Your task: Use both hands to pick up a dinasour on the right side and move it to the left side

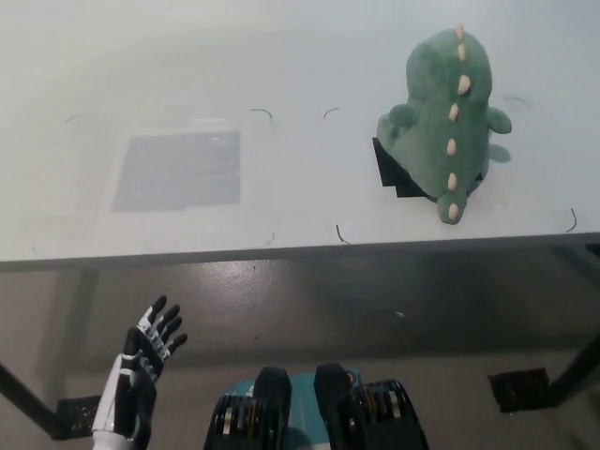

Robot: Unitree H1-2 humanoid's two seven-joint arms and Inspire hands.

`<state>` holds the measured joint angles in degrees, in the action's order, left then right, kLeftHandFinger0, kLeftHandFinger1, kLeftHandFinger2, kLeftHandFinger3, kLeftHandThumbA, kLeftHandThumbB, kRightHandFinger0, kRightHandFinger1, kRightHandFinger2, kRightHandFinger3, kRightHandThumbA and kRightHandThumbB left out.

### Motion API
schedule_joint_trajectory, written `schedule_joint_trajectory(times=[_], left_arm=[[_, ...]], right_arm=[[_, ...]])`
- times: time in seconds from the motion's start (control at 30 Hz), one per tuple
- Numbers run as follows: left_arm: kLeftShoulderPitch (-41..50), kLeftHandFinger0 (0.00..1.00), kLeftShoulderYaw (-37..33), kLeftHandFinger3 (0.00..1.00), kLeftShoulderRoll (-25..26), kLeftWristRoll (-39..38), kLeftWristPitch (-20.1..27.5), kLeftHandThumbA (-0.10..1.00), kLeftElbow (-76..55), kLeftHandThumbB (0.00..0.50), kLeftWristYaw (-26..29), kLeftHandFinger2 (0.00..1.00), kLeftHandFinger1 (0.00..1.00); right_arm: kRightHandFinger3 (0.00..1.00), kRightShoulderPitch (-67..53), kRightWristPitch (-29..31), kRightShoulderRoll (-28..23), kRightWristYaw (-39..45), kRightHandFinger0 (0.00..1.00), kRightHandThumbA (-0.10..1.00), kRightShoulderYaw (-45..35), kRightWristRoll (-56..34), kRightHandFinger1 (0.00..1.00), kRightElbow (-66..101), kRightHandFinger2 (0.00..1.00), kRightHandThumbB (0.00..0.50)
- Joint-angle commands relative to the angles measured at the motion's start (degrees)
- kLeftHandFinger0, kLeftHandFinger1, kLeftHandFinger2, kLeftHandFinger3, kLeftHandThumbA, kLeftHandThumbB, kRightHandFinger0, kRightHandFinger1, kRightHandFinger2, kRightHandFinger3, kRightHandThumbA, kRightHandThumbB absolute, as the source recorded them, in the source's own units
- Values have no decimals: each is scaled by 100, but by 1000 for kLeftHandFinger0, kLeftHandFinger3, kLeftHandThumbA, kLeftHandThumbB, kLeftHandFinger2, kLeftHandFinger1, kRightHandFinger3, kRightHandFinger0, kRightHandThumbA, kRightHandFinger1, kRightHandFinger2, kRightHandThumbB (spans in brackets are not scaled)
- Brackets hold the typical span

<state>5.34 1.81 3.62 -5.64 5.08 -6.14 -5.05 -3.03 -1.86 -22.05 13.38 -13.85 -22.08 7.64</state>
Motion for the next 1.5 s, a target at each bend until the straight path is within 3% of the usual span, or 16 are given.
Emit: schedule_joint_trajectory(times=[0.0, 0.17, 0.23, 0.27, 0.43, 0.5, 0.53, 0.67, 0.8, 1.2, 1.47], left_arm=[[-65, 1000, 26, 1000, -60, -186, 179, 1000, -317, 464, -12, 1000, 1000], [-194, 1000, 46, 1000, -19, -298, 183, 1000, -264, 500, -81, 1000, 1000], [-190, 1000, 53, 1000, -11, -634, 167, 1000, -262, 500, -240, 1000, 1000], [-183, 1000, 67, 1000, -21, -829, 128, 1000, -292, 499, -306, 1000, 1000], [-332, 1000, 149, 1000, 14, -970, 72, 1000, -432, 476, -298, 1000, 1000], [-448, 1000, 184, 1000, 74, -1015, 70, 1000, -584, 483, -304, 1000, 1000], [-491, 1000, 204, 1000, 72, -1055, 21, 1000, -668, 486, -278, 1000, 1000], [-733, 1000, 261, 1000, 123, -1106, -206, 1000, -1159, 495, -149, 1000, 1000], [-988, 1000, 298, 1000, 62, -910, -429, 1000, -1437, 500, 61, 1000, 1000], [-1961, 1000, 291, 1000, -57, -925, -925, 1000, -1551, 500, 282, 1000, 1000], [-2799, 1000, 276, 1000, -23, -908, -1081, 1000, -983, 500, 239, 1000, 1000]], right_arm=[[1000, 24, -20, -96, 124, 1000, 780, -89, -227, 1000, 263, 1000, 244], [1000, 131, 90, -79, 147, 1000, 769, -65, -165, 1000, 170, 1000, 262], [1000, 137, 65, -73, 147, 1000, 765, -58, -171, 1000, 180, 1000, 249], [1000, 129, 47, -73, 142, 1000, 774, -53, -166, 1000, 216, 1000, 266], [1000, 234, 50, -95, 119, 1000, 814, -35, -92, 1000, 288, 1000, 255], [1000, 282, 352, -140, 87, 1000, 927, -59, 156, 1000, 399, 1000, 271], [1000, 320, 307, -163, 102, 1000, 921, -87, 68, 1000, 464, 1000, 305], [1000, 488, 249, -151, 39, 1000, 889, -201, -114, 1000, 687, 1000, 359], [1000, 636, 180, -123, -65, 1000, 923, -270, -71, 1000, 863, 1000, 386], [1000, 1094, -48, -25, -176, 1000, 932, -236, -125, 1000, 1075, 1000, 346], [1000, 1646, -349, -44, -291, 1000, 922, -166, -37, 1000, 1026, 1000, 351]])
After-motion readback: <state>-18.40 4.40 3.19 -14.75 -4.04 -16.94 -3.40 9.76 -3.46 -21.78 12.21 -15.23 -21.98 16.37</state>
